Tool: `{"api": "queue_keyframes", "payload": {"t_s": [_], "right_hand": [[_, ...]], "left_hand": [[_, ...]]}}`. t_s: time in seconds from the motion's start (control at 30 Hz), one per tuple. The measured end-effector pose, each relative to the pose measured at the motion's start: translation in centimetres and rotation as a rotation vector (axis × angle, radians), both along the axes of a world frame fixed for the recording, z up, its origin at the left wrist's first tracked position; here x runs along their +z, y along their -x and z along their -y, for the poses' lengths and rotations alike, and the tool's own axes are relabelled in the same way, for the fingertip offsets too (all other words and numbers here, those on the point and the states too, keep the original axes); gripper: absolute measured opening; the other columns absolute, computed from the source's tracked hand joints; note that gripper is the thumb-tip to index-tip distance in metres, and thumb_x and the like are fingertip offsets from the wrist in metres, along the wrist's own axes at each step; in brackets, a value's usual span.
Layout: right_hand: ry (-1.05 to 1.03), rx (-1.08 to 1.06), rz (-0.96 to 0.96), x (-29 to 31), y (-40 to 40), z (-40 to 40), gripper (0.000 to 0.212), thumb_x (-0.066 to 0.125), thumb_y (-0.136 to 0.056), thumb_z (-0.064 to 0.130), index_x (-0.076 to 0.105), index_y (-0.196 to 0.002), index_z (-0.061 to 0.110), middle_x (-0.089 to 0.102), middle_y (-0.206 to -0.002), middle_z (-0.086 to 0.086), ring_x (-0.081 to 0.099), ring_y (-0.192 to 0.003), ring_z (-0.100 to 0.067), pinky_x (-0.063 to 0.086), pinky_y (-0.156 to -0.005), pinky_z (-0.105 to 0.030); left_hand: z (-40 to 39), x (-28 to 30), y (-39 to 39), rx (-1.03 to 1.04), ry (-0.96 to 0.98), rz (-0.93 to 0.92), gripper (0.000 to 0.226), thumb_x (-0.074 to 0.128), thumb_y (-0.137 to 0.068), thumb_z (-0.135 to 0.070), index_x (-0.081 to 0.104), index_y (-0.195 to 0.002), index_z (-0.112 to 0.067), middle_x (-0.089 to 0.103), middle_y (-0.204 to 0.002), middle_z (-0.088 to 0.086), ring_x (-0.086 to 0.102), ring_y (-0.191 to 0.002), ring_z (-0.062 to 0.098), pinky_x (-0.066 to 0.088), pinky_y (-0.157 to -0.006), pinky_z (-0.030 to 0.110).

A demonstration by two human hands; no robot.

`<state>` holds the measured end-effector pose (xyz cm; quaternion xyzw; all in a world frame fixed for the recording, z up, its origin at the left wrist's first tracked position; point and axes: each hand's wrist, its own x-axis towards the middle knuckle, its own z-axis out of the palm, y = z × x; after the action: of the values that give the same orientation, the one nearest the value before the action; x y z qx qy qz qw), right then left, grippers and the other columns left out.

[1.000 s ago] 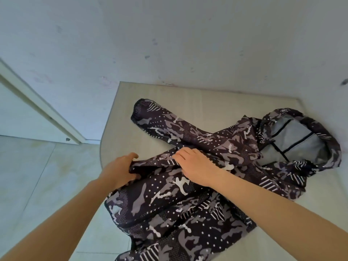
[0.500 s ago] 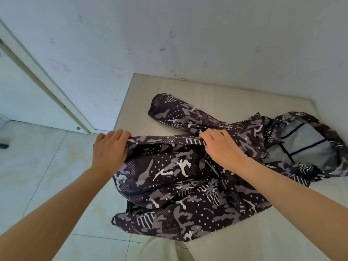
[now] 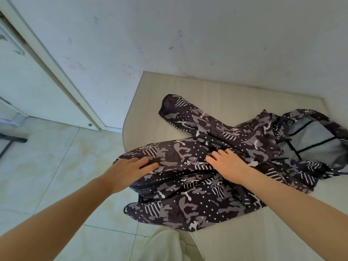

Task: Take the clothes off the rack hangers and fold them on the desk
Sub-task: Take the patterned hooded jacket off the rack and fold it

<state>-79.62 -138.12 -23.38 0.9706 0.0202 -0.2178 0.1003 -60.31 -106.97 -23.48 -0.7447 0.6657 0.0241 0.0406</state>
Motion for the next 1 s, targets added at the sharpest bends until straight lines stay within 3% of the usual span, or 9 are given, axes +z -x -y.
{"api": "queue_keyframes", "payload": {"t_s": [0.1,0.23,0.3,0.37,0.5,0.63,0.77,0.9,1.0], "right_hand": [[-0.032,-0.027,-0.023,-0.4,-0.3,-0.5,0.074,0.042,-0.094,0.007,0.003,-0.152,0.031,0.036,-0.143,-0.013,0.041,-0.126,-0.035,0.036,-0.103,-0.043],[-0.116,0.003,-0.026,-0.3,-0.6,-1.7,0.088,0.041,-0.095,0.008,-0.018,-0.144,0.05,0.033,-0.141,-0.014,0.041,-0.121,-0.036,0.041,-0.096,-0.045],[-0.134,0.021,-0.033,-0.3,-0.8,-2.0,0.088,0.037,-0.096,0.003,-0.016,-0.143,0.055,0.032,-0.141,-0.014,0.04,-0.121,-0.035,0.042,-0.096,-0.047],[-0.121,0.017,-0.058,-0.3,-0.8,-2.0,0.088,0.033,-0.096,0.0,-0.016,-0.142,0.058,0.033,-0.14,-0.015,0.037,-0.124,-0.035,0.04,-0.099,-0.05],[-0.099,-0.028,-0.131,0.2,-0.5,-1.8,0.085,0.031,-0.097,-0.001,-0.009,-0.143,0.058,0.03,-0.143,-0.015,0.03,-0.132,-0.035,0.031,-0.106,-0.054],[-0.128,-0.073,-0.217,0.4,-0.4,-1.9,0.085,0.043,-0.096,0.005,-0.004,-0.145,0.056,0.027,-0.148,-0.014,0.024,-0.138,-0.035,0.027,-0.11,-0.052],[-0.274,-0.086,-0.16,1.1,-0.6,-1.5,0.065,0.046,-0.094,0.021,0.016,-0.15,0.037,0.039,-0.137,-0.006,0.035,-0.124,-0.024,0.039,-0.102,-0.038],[-0.418,-0.177,0.236,2.5,-1.1,0.0,0.038,0.039,-0.098,0.025,0.048,-0.134,0.019,0.052,-0.118,0.001,0.044,-0.107,-0.012,0.044,-0.096,-0.033],[-0.269,-0.356,0.322,3.2,-1.4,3.1,0.044,0.042,-0.098,0.034,0.042,-0.138,0.016,0.046,-0.131,-0.006,0.042,-0.12,-0.02,0.04,-0.102,-0.035]], "left_hand": [[-0.1,-0.8,0.7,-0.023,-0.11,0.002,0.089,0.07,-0.075,0.0,0.022,-0.145,-0.026,0.056,-0.123,0.005,0.064,-0.072,0.018,0.055,-0.053,0.031],[1.0,-0.1,1.7,-0.004,0.0,0.0,0.094,0.081,-0.063,-0.001,0.036,-0.142,-0.024,0.055,-0.103,0.001,0.049,-0.048,0.01,0.047,-0.041,0.025],[1.1,-0.2,2.3,-0.054,0.006,-0.017,0.094,0.08,-0.062,-0.002,0.038,-0.143,-0.025,0.054,-0.097,0.0,0.041,-0.047,0.007,0.041,-0.04,0.02],[1.0,-0.3,3.3,-0.11,-0.118,-0.02,0.092,0.074,-0.07,-0.003,0.031,-0.148,-0.028,0.056,-0.103,0.001,0.038,-0.051,0.007,0.034,-0.044,0.019],[0.8,-1.3,4.2,-0.008,-0.432,-0.156,0.094,0.054,-0.09,-0.005,-0.008,-0.151,-0.043,0.039,-0.133,0.006,0.052,-0.069,0.016,0.046,-0.061,0.029],[2.0,-1.2,4.9,0.086,-0.563,-0.349,0.1,0.057,-0.088,-0.017,-0.017,-0.142,-0.056,0.035,-0.134,0.006,0.054,-0.076,0.017,0.048,-0.059,0.029],[4.8,-0.1,4.2,0.1,-0.523,-0.417,0.065,0.047,-0.094,-0.026,0.012,-0.145,-0.047,0.053,-0.124,0.004,0.057,-0.094,0.021,0.053,-0.078,0.036],[8.4,0.2,4.2,0.202,-0.395,-0.557,0.036,0.043,-0.1,-0.022,0.047,-0.135,-0.021,0.056,-0.125,0.001,0.059,-0.106,0.016,0.048,-0.094,0.032],[12.0,0.2,5.0,0.309,-0.301,-0.73,0.033,0.044,-0.099,-0.014,0.056,-0.13,-0.013,0.057,-0.13,-0.003,0.055,-0.105,0.006,0.037,-0.107,0.027]]}}
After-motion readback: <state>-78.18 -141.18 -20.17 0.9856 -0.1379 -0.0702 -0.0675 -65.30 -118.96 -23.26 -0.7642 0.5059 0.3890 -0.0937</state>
